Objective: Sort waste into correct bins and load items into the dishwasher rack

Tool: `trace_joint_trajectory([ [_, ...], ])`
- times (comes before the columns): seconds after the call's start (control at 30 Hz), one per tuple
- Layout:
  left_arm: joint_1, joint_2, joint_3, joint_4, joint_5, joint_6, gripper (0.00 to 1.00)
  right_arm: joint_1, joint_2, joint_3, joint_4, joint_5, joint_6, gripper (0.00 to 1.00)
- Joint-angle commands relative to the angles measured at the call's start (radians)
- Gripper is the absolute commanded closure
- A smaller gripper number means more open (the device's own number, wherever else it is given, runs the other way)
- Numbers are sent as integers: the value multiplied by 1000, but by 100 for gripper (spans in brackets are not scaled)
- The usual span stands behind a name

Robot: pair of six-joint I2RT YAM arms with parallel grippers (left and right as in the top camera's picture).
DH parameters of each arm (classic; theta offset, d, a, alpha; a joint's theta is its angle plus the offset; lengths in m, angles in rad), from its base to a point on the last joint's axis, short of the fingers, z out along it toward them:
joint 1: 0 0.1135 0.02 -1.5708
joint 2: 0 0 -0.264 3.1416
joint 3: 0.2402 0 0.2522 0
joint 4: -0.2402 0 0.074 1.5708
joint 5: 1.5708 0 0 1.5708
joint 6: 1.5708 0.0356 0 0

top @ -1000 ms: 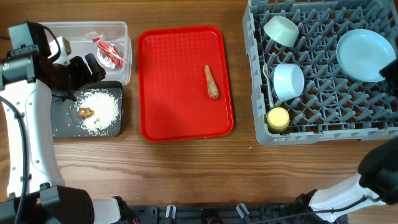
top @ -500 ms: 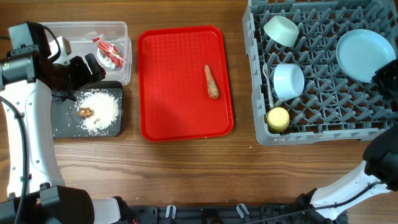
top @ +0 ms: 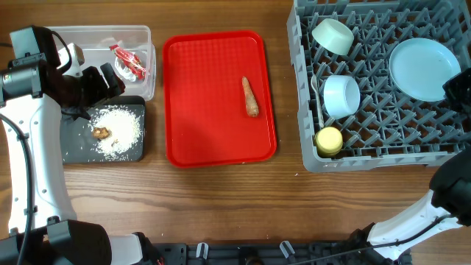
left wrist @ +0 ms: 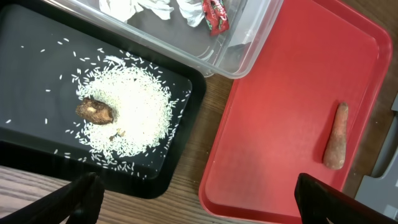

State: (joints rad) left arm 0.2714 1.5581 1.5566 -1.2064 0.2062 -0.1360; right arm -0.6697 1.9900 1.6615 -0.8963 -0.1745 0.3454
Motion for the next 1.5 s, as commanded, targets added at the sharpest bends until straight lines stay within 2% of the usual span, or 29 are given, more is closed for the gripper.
trace_joint_trajectory([
  [0.0, 6, -19, 0, 1, 2, -2, 0, -2, -64, 16, 9, 13, -32, 96],
  [0.17, 6, -19, 0, 1, 2, -2, 0, 23, -251, 39, 78, 2, -58, 96],
  [0.37, 6, -19, 0, 1, 1, -2, 0, 172, -399, 39, 160, 215, -143, 96],
  [0.6, 6, -19, 0, 1, 2, -2, 0, 397, -388, 38, 183, 620, -315, 96],
  [0.7, 6, -19, 0, 2, 2, -2, 0, 464, -354, 38, 214, 771, -437, 96],
  [0.73, 6, -19, 0, 1, 2, -2, 0, 480, -328, 38, 231, 812, -536, 96],
  [0.8, 6, -19, 0, 2, 2, -2, 0, 486, -308, 38, 232, 813, -599, 96],
  [0.93, 6, -19, 0, 1, 2, -2, 0, 492, -261, 38, 215, 811, -613, 96],
  [1.47, 6, -19, 0, 1, 2, -2, 0, 518, -129, 32, 255, 756, -832, 96],
])
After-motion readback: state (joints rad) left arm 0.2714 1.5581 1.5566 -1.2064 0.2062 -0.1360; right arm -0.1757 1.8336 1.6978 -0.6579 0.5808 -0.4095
